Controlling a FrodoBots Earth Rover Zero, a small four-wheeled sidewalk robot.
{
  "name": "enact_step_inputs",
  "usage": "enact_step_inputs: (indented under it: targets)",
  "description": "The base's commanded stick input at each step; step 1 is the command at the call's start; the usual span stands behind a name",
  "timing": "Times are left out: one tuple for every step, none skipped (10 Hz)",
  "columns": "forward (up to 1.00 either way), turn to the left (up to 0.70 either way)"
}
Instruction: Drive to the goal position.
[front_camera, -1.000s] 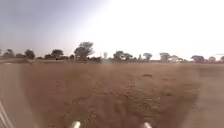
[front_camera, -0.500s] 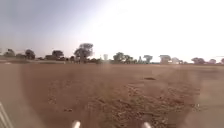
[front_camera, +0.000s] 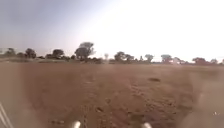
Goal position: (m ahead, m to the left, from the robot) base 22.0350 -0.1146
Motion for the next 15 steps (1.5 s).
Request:
enact_step_inputs:
  targets:
    - [0.7,0.0]
    - [0.7,0.0]
    - [0.7,0.0]
    - [0.7,0.0]
    - [0.7,0.0]
    - [0.7,0.0]
    - [0.7,0.0]
    - [0.7,0.0]
    - [0.7,0.0]
    - [0.7,0.0]
    - [0.7,0.0]
    - [0.7,0.0]
    - [0.7,0.0]
    - [0.7,0.0]
    - [0.7,0.0]
